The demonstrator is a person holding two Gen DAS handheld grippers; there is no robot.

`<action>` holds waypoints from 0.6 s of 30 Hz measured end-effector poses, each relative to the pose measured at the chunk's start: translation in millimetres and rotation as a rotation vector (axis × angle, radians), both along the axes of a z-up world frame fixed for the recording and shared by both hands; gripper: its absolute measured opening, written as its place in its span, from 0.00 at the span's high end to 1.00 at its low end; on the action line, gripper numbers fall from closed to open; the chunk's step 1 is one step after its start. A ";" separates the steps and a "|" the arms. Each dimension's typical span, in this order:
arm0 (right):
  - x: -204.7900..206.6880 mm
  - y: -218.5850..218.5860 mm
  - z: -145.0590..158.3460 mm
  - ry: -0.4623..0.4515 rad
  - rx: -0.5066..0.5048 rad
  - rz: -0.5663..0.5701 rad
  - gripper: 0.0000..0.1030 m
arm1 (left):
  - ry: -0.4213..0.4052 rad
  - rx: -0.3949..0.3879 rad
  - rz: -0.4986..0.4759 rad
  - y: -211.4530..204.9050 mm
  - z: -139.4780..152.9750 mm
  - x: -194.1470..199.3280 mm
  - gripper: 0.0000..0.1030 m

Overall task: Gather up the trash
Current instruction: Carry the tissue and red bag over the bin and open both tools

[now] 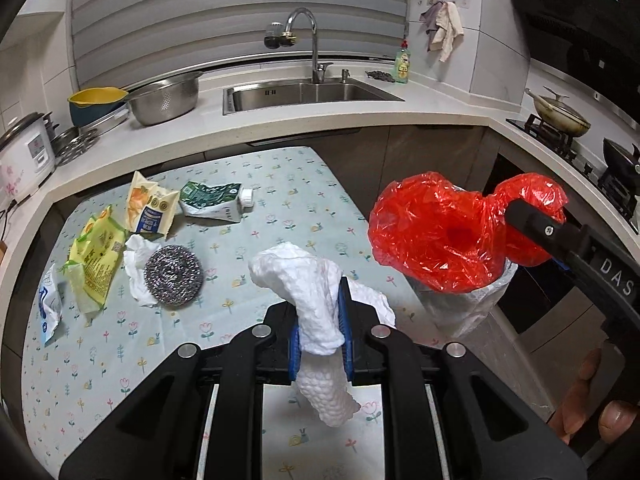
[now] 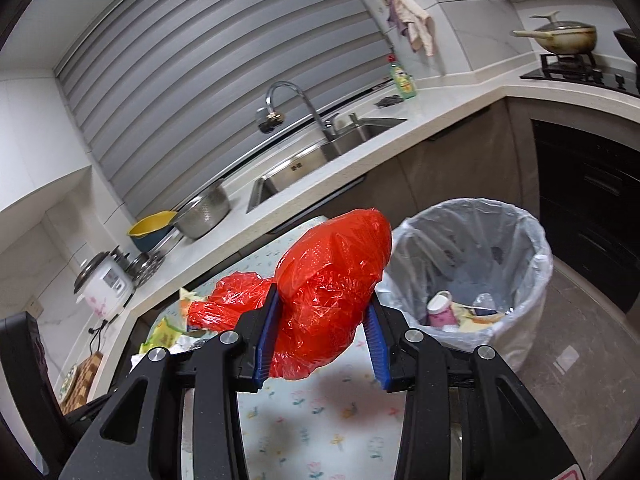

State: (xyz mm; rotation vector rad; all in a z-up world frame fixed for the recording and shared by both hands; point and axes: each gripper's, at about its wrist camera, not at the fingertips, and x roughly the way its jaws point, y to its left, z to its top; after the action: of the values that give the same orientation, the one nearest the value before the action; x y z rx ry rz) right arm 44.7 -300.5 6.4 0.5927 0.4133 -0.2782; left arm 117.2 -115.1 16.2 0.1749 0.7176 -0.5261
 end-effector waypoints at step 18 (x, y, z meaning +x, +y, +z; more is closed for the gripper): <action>-31.6 -80.0 -31.8 0.041 0.047 -0.170 0.63 | 0.022 0.034 -0.145 -99.1 -11.9 5.0 0.85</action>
State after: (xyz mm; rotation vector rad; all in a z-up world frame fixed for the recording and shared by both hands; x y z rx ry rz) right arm 13.1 -380.5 -25.4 0.6705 0.4108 -0.4447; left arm 122.2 -214.3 4.3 0.2550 0.7388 -0.6550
